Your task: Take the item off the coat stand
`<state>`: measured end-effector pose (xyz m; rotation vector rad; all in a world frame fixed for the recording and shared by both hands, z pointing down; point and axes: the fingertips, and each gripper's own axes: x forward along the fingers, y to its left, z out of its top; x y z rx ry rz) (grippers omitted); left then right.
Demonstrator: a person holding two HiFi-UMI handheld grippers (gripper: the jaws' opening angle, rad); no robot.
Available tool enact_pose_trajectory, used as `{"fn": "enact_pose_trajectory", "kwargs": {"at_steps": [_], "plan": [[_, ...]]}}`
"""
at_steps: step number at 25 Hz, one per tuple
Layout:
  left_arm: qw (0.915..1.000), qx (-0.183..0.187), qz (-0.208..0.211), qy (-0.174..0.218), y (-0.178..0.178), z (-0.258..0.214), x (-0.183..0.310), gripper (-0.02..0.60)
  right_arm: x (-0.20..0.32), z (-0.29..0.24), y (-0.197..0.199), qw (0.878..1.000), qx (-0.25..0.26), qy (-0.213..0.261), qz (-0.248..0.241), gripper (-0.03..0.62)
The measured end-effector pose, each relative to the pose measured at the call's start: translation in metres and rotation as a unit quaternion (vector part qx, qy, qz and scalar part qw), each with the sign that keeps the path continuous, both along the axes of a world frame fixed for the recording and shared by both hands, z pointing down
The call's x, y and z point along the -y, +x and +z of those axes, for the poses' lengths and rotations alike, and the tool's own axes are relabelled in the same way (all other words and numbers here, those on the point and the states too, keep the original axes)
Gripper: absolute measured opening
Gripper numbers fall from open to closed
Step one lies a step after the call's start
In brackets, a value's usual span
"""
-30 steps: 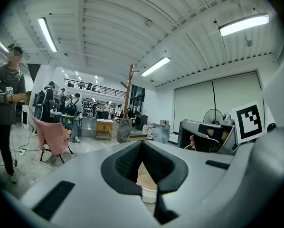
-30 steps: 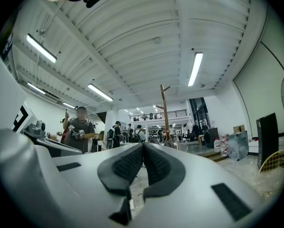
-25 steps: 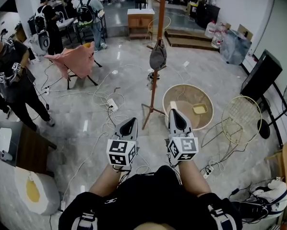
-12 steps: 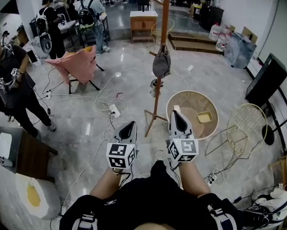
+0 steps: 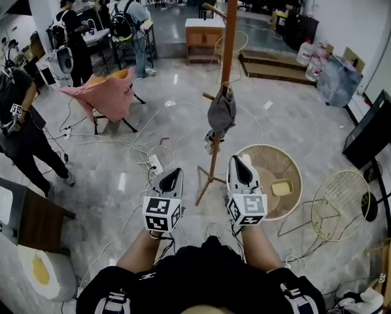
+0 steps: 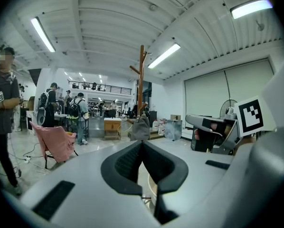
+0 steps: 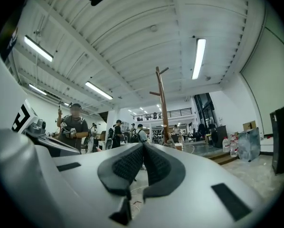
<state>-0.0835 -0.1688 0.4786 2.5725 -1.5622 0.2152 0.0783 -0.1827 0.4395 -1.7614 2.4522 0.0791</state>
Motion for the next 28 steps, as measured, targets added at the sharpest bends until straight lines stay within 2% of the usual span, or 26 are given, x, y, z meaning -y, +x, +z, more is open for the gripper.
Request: {"fn": "enact_pose_trajectory", "kwargs": {"at_steps": [6, 11, 16, 20, 21, 23, 25, 26, 28], "plan": [[0.9994, 0.008, -0.027, -0.018, 0.033, -0.006, 0.107, 0.012, 0.112, 0.001, 0.038, 1.0, 0.001, -0.02, -0.018, 0.015], [0.9988, 0.005, -0.042, -0.023, 0.051, -0.007, 0.184, 0.012, 0.184, -0.001, 0.05, 0.999, -0.007, -0.019, -0.038, 0.015], [0.9983, -0.027, -0.039, -0.034, 0.063, -0.01, 0.226, 0.012, 0.229, -0.004, 0.066, 0.999, -0.015, -0.019, -0.033, 0.015], [0.9987, -0.013, -0.033, -0.036, 0.058, -0.004, 0.25, 0.012, 0.253, -0.01, 0.065, 0.999, -0.006, -0.007, -0.033, 0.017], [0.9989, -0.01, -0.029, -0.037, 0.056, -0.001, 0.256, 0.012, 0.259, -0.01, 0.062, 0.999, -0.001, -0.005, -0.04, 0.059], [0.9991, -0.005, -0.024, -0.035, 0.049, -0.002, 0.265, 0.012, 0.273, -0.009, 0.053, 0.999, 0.015, -0.006, -0.048, 0.225], [0.9992, -0.003, -0.024, -0.032, 0.038, -0.006, 0.274, 0.012, 0.288, -0.007, 0.045, 0.999, 0.014, -0.01, -0.041, 0.36], [0.9992, -0.003, -0.025, -0.03, 0.033, -0.008, 0.278, 0.012, 0.296, -0.004, 0.04, 0.999, 0.006, -0.016, -0.036, 0.409], [0.9992, -0.004, -0.027, -0.03, 0.024, -0.008, 0.284, 0.012, 0.311, 0.002, 0.033, 0.999, -0.009, -0.028, -0.027, 0.467]]}}
